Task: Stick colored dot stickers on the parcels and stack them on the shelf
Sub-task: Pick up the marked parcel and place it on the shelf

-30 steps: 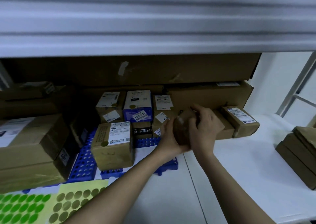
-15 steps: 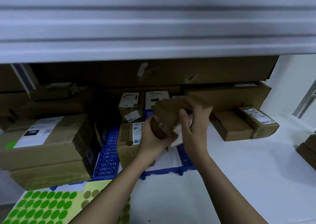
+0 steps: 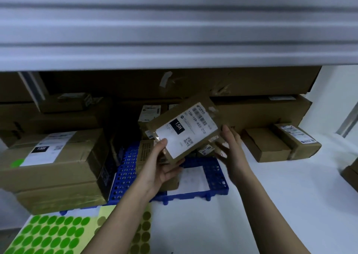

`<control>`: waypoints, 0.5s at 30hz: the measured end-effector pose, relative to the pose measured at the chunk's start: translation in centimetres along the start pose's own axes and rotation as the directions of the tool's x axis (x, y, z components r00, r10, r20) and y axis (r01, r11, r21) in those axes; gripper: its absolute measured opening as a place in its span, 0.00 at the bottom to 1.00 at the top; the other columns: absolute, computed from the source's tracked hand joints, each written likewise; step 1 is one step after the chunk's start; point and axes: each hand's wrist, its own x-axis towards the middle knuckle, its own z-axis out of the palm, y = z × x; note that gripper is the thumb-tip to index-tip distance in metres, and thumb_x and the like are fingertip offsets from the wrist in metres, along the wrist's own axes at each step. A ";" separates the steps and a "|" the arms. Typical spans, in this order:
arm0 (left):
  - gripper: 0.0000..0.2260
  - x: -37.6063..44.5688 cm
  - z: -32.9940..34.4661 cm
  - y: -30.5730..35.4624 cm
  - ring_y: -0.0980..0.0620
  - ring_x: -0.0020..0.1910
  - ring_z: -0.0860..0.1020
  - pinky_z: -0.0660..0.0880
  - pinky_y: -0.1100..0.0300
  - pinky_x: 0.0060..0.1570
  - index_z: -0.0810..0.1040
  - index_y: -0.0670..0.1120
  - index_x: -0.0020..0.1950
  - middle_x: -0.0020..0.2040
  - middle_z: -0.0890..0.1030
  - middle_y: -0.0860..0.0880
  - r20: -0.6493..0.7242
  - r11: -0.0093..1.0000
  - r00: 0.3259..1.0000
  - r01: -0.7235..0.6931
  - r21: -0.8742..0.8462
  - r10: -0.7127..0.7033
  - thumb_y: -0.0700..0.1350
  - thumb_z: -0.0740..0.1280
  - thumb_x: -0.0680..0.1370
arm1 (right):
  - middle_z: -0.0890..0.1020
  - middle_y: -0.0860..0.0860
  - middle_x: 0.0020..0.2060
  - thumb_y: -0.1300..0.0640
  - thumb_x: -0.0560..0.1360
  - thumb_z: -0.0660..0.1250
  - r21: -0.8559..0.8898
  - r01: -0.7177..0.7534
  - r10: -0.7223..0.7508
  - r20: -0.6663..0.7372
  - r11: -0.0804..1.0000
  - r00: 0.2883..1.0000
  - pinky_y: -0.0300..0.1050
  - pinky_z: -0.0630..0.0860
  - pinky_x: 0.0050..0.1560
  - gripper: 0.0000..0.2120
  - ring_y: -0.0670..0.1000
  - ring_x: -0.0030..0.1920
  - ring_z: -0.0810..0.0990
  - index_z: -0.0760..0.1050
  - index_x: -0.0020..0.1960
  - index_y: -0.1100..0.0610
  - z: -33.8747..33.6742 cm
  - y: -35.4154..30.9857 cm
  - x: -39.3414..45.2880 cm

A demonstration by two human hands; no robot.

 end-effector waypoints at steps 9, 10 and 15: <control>0.34 -2.1 5.2 -5.3 0.48 0.57 0.79 0.81 0.53 0.48 0.69 0.54 0.65 0.51 0.79 0.54 -0.073 0.981 0.983 0.175 0.082 -0.170 0.58 0.73 0.61 | 0.83 0.59 0.54 0.39 0.77 0.57 0.281 -0.220 0.158 0.228 0.934 0.961 0.51 0.80 0.47 0.24 0.58 0.51 0.83 0.74 0.63 0.55 1.1 0.2 0.3; 0.35 -2.1 5.4 -5.5 0.49 0.59 0.77 0.79 0.53 0.51 0.68 0.55 0.66 0.50 0.78 0.56 -0.060 0.978 0.982 0.187 0.096 -0.181 0.58 0.73 0.61 | 0.84 0.58 0.50 0.40 0.78 0.56 0.280 -0.234 0.167 0.244 0.931 0.955 0.48 0.81 0.43 0.23 0.56 0.47 0.84 0.76 0.61 0.56 0.7 -0.3 0.4; 0.41 -1.3 4.3 -4.0 0.47 0.63 0.75 0.69 0.47 0.66 0.68 0.58 0.66 0.66 0.75 0.48 -0.093 0.975 0.983 0.170 0.141 -0.157 0.67 0.71 0.55 | 0.85 0.56 0.45 0.43 0.80 0.54 0.248 -0.234 0.172 0.247 0.940 0.954 0.45 0.81 0.36 0.20 0.54 0.41 0.85 0.76 0.57 0.56 -0.9 -2.5 0.6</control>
